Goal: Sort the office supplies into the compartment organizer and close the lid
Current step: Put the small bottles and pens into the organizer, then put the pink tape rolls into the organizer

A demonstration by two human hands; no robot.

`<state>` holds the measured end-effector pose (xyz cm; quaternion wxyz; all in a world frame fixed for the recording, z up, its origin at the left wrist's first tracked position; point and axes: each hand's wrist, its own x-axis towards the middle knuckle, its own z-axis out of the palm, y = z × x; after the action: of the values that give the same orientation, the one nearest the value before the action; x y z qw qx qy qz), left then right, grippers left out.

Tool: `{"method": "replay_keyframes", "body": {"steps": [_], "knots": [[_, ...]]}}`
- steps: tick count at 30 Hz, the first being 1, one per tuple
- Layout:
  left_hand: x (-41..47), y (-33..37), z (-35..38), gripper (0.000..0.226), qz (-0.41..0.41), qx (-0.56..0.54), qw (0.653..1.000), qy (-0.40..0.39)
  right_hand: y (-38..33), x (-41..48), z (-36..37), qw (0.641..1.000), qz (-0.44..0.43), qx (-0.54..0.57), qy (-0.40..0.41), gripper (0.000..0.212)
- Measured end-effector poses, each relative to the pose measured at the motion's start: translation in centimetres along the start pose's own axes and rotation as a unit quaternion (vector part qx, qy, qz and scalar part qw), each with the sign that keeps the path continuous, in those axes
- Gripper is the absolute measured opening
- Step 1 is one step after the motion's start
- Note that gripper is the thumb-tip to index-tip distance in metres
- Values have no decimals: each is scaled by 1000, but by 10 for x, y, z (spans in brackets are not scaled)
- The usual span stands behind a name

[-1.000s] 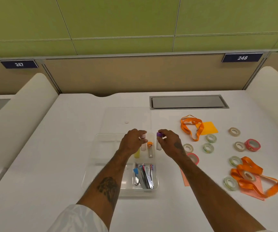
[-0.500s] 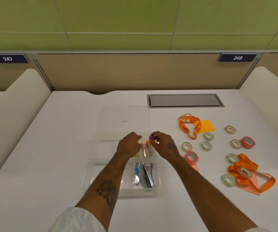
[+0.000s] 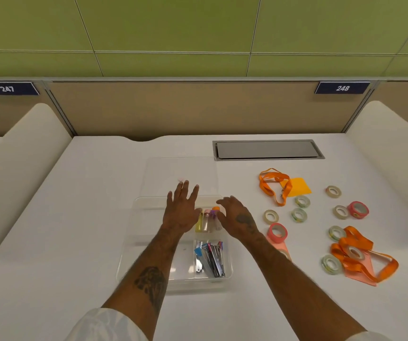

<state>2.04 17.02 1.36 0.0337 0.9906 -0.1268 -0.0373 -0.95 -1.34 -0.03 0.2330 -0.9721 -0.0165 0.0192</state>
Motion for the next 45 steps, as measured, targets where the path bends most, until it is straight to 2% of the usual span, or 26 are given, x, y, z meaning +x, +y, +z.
{"method": "replay_keyframes", "body": {"steps": [6, 11, 20, 29, 33, 36, 40, 45], "knots": [[5, 12, 2, 89, 12, -9, 1000, 0, 21, -14, -15, 995, 12, -90, 34, 53], [10, 39, 5, 84, 43, -16, 999, 2, 51, -38, -33, 991, 65, -113, 37, 55], [15, 125, 9, 79, 131, -39, 991, 2, 123, -83, -66, 983, 125, -128, 47, 54], [31, 224, 19, 78, 168, -36, 985, -19, 214, -110, -107, 975, 172, -128, 60, 52], [42, 253, 23, 77, 169, -37, 984, -30, 259, -113, -120, 974, 200, -94, 51, 51], [50, 263, 29, 76, 154, -61, 984, -69, 288, -109, -128, 972, 215, -84, 44, 50], [53, 265, 38, 72, 134, -82, 983, -94, 319, -100, -135, 970, 213, -119, 15, 53], [52, 259, 43, 70, 106, -77, 987, -92, 342, -80, -147, 969, 217, -106, 54, 52]]}}
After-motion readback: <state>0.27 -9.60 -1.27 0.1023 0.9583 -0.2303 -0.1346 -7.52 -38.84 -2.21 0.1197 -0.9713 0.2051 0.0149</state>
